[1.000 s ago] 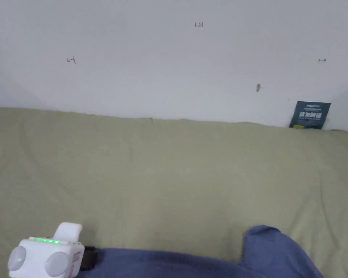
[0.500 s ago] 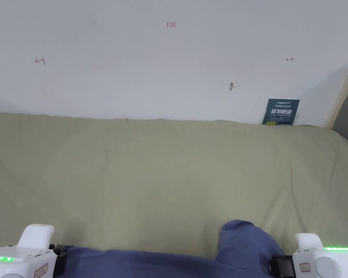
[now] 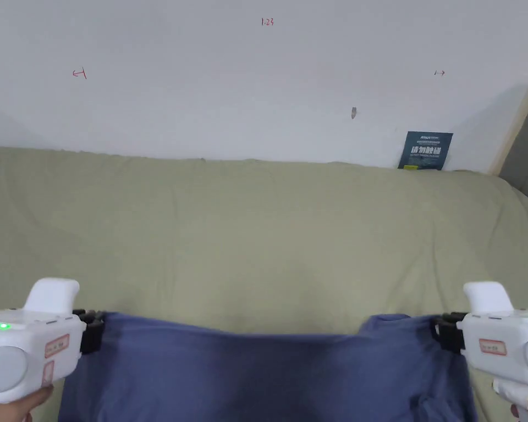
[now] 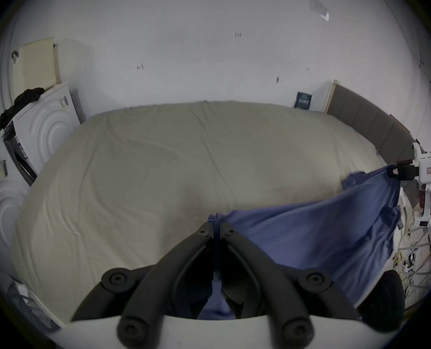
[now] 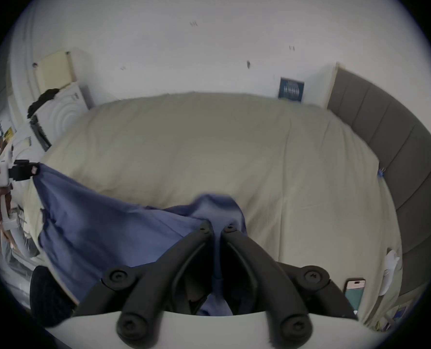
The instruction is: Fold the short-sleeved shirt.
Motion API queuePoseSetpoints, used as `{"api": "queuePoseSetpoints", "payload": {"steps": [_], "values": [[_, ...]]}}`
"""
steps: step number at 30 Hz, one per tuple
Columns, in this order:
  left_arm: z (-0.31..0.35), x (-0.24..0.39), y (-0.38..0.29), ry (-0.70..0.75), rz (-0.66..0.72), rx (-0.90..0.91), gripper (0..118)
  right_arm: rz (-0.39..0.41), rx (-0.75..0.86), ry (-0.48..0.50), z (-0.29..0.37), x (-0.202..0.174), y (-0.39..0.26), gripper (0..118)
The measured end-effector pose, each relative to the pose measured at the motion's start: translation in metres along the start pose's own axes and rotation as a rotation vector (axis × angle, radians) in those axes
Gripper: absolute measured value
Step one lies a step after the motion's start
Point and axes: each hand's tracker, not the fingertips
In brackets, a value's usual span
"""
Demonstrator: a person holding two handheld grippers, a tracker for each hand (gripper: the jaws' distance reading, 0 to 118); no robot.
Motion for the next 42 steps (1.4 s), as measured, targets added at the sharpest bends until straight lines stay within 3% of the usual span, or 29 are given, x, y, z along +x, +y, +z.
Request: {"api": "queuePoseSetpoints", "payload": {"steps": [5,9,16,21,22,23,25,26,27,28,32,35,36,37,38,39,40,41,42], "values": [[0.083,0.007,-0.042,-0.038,-0.011,0.041,0,0.05,0.056,0.038,0.075,-0.01,-0.048,4],[0.113,0.008,-0.104,-0.039,-0.049,-0.048,0,0.087,0.001,0.022,0.105,-0.031,-0.114,4],[0.084,0.005,-0.196,-0.028,-0.039,-0.284,0,0.001,-0.182,0.001,0.076,-0.03,-0.21,4],[0.069,0.003,-0.201,0.016,-0.014,-0.253,0,-0.028,-0.171,-0.026,0.061,-0.024,-0.223,5],[0.073,0.004,-0.198,0.025,-0.013,-0.24,4,-0.026,-0.16,-0.029,0.061,-0.024,-0.222,12],[0.074,0.005,-0.195,0.033,-0.019,-0.217,7,-0.013,-0.139,-0.032,0.065,-0.027,-0.218,12],[0.079,0.006,-0.191,0.041,-0.001,-0.176,16,-0.013,-0.124,-0.041,0.068,-0.027,-0.214,27],[0.086,0.006,-0.188,0.041,0.014,-0.154,46,-0.023,-0.124,-0.041,0.071,-0.026,-0.211,63],[0.094,0.006,-0.187,0.04,0.028,-0.115,96,-0.038,-0.119,-0.026,0.073,-0.024,-0.216,110],[0.103,0.007,-0.185,0.034,0.036,-0.057,109,-0.043,-0.073,-0.014,0.083,-0.027,-0.215,118],[0.169,0.029,-0.177,0.056,0.026,0.265,108,-0.035,0.167,-0.031,0.151,-0.058,-0.197,118],[0.196,0.03,-0.183,0.091,0.016,0.4,106,-0.101,0.373,0.023,0.19,-0.072,-0.197,118],[0.203,0.033,-0.183,0.102,0.015,0.416,93,-0.116,0.41,0.033,0.199,-0.077,-0.196,114],[0.207,0.034,-0.184,0.094,0.021,0.412,66,-0.134,0.438,0.048,0.206,-0.081,-0.196,99],[0.217,0.041,-0.179,0.095,0.021,0.42,26,-0.145,0.468,0.043,0.213,-0.085,-0.196,65],[0.219,0.044,-0.178,0.106,0.022,0.414,0,-0.14,0.471,0.026,0.218,-0.093,-0.191,2],[0.219,0.045,-0.178,0.125,0.024,0.405,0,-0.134,0.472,0.006,0.218,-0.097,-0.189,0],[0.219,0.042,-0.179,0.047,0.05,0.394,0,-0.128,0.519,-0.009,0.221,-0.099,-0.191,0],[0.213,0.039,-0.178,0.017,0.071,0.353,0,-0.131,0.504,0.043,0.222,-0.098,-0.19,0]]}}
